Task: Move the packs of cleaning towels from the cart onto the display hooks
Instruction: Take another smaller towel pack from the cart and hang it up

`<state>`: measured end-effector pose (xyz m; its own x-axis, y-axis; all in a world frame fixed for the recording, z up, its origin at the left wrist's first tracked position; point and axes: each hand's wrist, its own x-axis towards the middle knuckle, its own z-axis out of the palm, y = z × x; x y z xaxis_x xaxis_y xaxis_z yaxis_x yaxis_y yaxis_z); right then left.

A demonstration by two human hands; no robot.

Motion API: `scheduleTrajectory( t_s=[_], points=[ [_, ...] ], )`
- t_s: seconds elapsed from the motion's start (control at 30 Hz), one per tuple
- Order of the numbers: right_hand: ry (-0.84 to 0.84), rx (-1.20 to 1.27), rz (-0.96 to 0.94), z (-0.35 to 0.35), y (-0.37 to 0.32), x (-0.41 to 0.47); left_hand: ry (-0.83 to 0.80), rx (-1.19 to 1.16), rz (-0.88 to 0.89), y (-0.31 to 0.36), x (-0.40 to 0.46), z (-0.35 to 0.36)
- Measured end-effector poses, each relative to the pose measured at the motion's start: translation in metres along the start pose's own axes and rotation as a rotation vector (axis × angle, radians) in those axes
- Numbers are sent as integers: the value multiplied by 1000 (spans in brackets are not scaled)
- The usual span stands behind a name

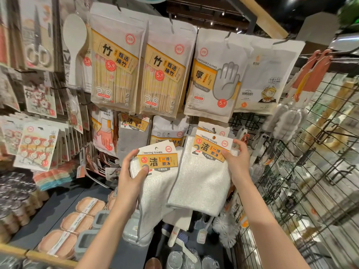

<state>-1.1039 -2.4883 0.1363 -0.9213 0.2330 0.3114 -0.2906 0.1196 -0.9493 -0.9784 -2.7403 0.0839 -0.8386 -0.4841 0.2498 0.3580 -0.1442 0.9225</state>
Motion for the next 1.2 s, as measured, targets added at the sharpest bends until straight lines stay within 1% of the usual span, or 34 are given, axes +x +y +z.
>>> scheduleTrajectory(
  t_s=[0.2, 0.33, 0.67, 0.77, 0.87, 1.0, 1.2],
  points=[
    [19, -46, -7, 4, 2, 17, 12, -6, -4, -1, 4, 2],
    [48, -49, 0, 3, 5, 24, -7, -20, -13, -3, 7, 4],
    [60, -92, -1, 9, 11, 40, -28, -12, -5, -5, 13, 6],
    [30, -143, -32, 12, 13, 44, -25, 3, 4, -6, 15, 3],
    [-29, -132, 9, 17, 15, 49, -15, -3, 3, -5, 15, 2],
    [-40, -161, 32, 21, 14, 55, 4, -29, -4, -2, 16, 1],
    [-85, -204, 63, 24, 10, 58, -10, 2, 15, -2, 17, -1]
  ],
)
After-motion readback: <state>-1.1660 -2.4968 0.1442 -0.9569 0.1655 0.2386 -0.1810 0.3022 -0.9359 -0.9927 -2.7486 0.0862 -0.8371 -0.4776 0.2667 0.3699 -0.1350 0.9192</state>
